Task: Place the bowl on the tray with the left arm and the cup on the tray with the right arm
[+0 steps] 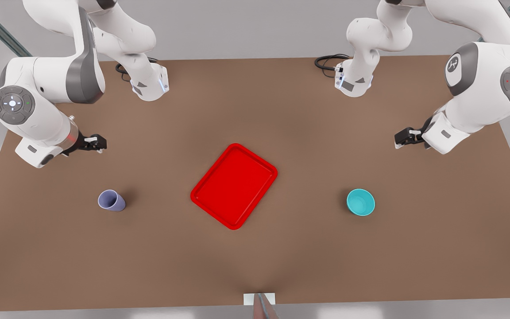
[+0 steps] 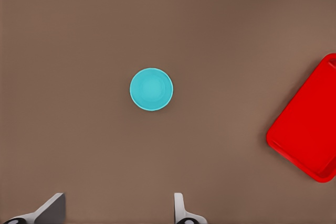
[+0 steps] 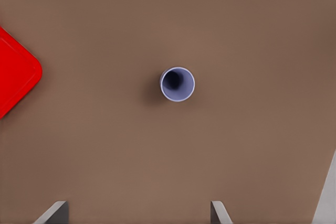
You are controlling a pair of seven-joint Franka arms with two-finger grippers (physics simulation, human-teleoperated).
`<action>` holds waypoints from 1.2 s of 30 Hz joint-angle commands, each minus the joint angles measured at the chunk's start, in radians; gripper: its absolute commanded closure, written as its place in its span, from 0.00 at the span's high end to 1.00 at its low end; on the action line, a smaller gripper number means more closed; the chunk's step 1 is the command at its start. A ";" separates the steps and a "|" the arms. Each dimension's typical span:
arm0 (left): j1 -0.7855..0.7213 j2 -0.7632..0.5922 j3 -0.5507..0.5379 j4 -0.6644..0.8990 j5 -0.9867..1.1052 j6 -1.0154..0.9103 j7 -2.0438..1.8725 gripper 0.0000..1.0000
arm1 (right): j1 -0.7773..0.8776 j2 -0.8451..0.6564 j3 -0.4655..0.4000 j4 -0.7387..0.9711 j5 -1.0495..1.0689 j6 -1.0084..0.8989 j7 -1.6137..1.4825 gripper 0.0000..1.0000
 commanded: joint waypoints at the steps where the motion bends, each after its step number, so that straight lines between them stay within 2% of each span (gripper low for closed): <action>1: 0.001 -0.001 0.005 0.000 0.001 0.005 -0.013 1.00 | 0.002 -0.001 0.000 0.000 0.001 0.005 -0.014 1.00; 3: 0.003 0.037 0.019 -0.001 -0.002 0.003 -0.033 1.00 | 0.002 -0.001 -0.001 0.000 0.001 0.006 -0.011 1.00; 4: 0.003 0.140 0.036 0.000 -0.011 0.037 -0.031 1.00 | 0.000 0.000 -0.001 0.000 0.001 0.005 -0.012 1.00; 6: 0.033 0.300 0.033 -0.013 -0.062 0.284 -0.033 1.00 | 0.002 0.004 -0.001 0.000 0.001 0.005 -0.014 1.00; 7: 0.038 0.312 0.033 -0.107 -0.157 0.422 -0.030 1.00 | 0.002 0.007 -0.001 0.000 0.001 0.003 -0.034 1.00; 8: 0.038 0.310 0.033 -0.199 -0.163 0.517 -0.025 1.00 | 0.000 0.016 0.000 0.000 0.001 -0.004 -0.026 1.00; 10: 0.036 0.310 0.031 -0.269 -0.321 0.594 -0.031 1.00 | 0.000 0.023 0.000 0.000 0.001 -0.009 -0.023 1.00; 11: 0.036 0.321 0.030 -0.271 -0.318 0.624 -0.019 1.00 | 0.005 0.030 0.002 0.000 0.001 -0.009 -0.021 1.00; 15: 0.096 0.425 0.028 -0.251 -0.323 0.656 0.214 1.00 | 0.011 0.045 0.008 -0.007 -0.001 -0.009 -0.021 1.00; 19: 0.142 0.456 0.007 -0.262 -0.321 0.647 0.667 1.00 | 0.011 0.050 0.008 -0.007 -0.001 -0.009 -0.021 1.00; 33: 0.139 0.533 -0.030 -0.303 -0.353 0.722 0.657 1.00 | 0.011 0.054 0.008 -0.029 -0.004 -0.023 -0.012 1.00; 34: 0.139 0.533 -0.032 -0.303 -0.353 0.727 0.656 0.90 | 0.012 0.053 0.008 -0.029 -0.004 -0.024 -0.012 1.00; 35: 0.139 0.533 -0.035 -0.303 -0.353 0.727 0.641 0.63 | 0.012 0.053 0.009 -0.029 -0.004 -0.024 -0.011 1.00; 36: 0.139 0.533 -0.043 -0.303 -0.353 0.727 0.624 0.50 | 0.012 0.053 0.009 -0.029 -0.004 -0.024 -0.012 1.00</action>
